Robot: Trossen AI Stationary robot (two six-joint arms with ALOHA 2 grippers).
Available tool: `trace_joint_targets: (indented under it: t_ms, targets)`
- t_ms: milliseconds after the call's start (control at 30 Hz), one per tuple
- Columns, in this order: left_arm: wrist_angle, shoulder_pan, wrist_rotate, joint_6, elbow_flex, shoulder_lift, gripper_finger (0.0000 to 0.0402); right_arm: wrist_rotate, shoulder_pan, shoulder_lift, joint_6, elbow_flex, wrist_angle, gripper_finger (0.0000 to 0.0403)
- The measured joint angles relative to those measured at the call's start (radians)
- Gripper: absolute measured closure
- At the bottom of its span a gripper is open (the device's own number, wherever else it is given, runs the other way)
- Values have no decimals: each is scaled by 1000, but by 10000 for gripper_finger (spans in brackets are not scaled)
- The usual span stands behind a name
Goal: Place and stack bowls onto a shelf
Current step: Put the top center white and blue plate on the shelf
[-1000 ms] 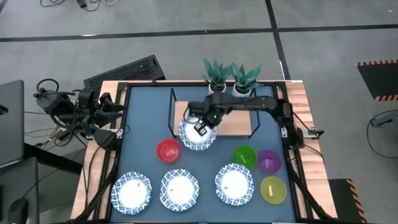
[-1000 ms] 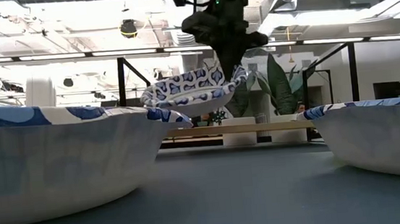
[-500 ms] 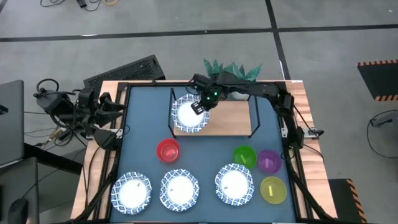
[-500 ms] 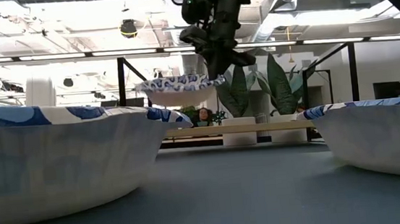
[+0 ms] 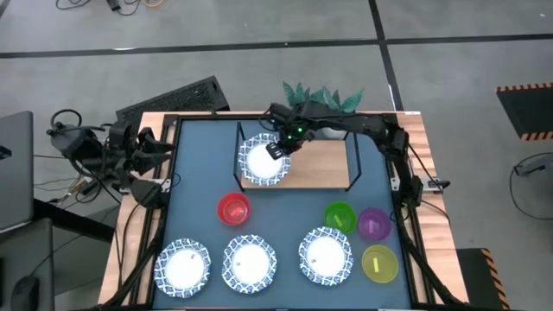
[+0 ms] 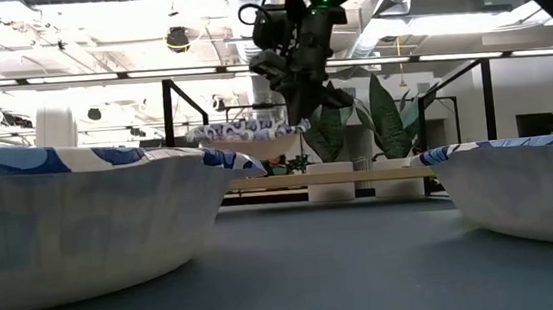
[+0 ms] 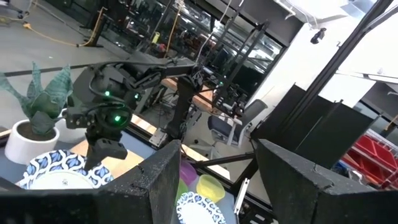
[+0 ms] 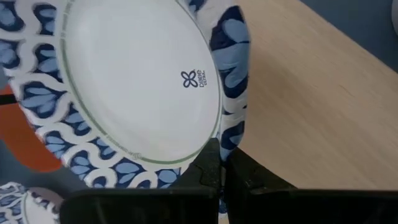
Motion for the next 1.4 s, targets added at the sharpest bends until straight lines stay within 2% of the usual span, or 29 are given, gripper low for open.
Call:
trace_joint_targets:
  t_ms: [767,1200,1400]
  targets:
    - [0,0,-28,-1,0,0,205,2,-39,0,22,-30,79,376]
    - [0,0,-29,-1,0,0,205,44,-43,0,18,-30,84,341]
    - [0,0,-29,-1,0,0,205,46,-43,0,9,-30,85,291]
